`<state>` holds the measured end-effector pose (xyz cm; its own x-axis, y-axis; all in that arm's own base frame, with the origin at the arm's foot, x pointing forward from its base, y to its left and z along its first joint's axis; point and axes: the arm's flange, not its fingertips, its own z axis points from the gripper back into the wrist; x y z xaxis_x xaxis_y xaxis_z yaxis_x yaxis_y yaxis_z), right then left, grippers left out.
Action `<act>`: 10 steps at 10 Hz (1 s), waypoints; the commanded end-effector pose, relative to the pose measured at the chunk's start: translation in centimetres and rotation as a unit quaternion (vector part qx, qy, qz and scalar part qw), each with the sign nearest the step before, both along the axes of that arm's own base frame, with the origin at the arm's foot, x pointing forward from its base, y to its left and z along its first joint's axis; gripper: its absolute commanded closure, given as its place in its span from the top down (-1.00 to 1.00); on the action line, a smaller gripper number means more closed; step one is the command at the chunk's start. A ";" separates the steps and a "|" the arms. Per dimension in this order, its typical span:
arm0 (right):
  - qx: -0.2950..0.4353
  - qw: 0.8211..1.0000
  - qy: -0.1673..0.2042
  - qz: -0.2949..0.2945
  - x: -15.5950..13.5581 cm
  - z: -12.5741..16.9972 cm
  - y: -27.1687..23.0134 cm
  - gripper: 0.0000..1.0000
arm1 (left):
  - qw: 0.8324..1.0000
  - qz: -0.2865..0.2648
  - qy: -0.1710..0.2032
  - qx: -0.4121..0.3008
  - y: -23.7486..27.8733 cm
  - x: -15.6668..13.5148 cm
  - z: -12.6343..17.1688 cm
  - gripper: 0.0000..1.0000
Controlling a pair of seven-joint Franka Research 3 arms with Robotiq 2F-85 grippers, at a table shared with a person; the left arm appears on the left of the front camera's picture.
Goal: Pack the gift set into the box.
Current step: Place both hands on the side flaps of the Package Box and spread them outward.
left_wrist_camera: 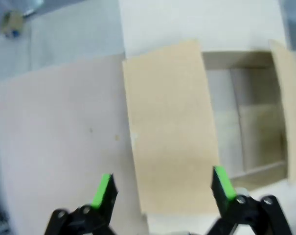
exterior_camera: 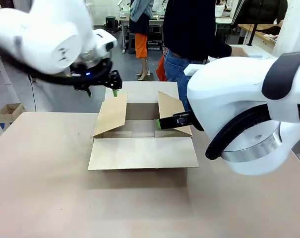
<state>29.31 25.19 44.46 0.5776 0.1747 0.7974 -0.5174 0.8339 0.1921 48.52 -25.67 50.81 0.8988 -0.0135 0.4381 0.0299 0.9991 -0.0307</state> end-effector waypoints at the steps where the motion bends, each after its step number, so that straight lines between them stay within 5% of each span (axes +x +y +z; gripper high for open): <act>1: 0.007 1.000 0.006 -0.003 -0.2 0.4 0.1 1.00 | 0.998 0.050 0.045 0.003 -6.4 5.1 -0.2 1.00; 6: 0.007 1.000 0.006 -0.003 -0.2 0.4 0.1 1.00 | 0.988 0.102 0.066 0.097 -10.7 8.1 -5.2 1.00; 10: 0.007 1.000 0.006 -0.003 -0.2 0.4 0.1 1.00 | 0.978 0.053 0.087 0.179 -9.7 7.1 -7.8 1.00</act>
<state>29.31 25.19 44.45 0.5779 0.1749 0.7972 -0.5177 0.8337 0.1924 55.95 -35.84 43.14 0.9617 0.0136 0.2738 -0.0886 0.9606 0.2633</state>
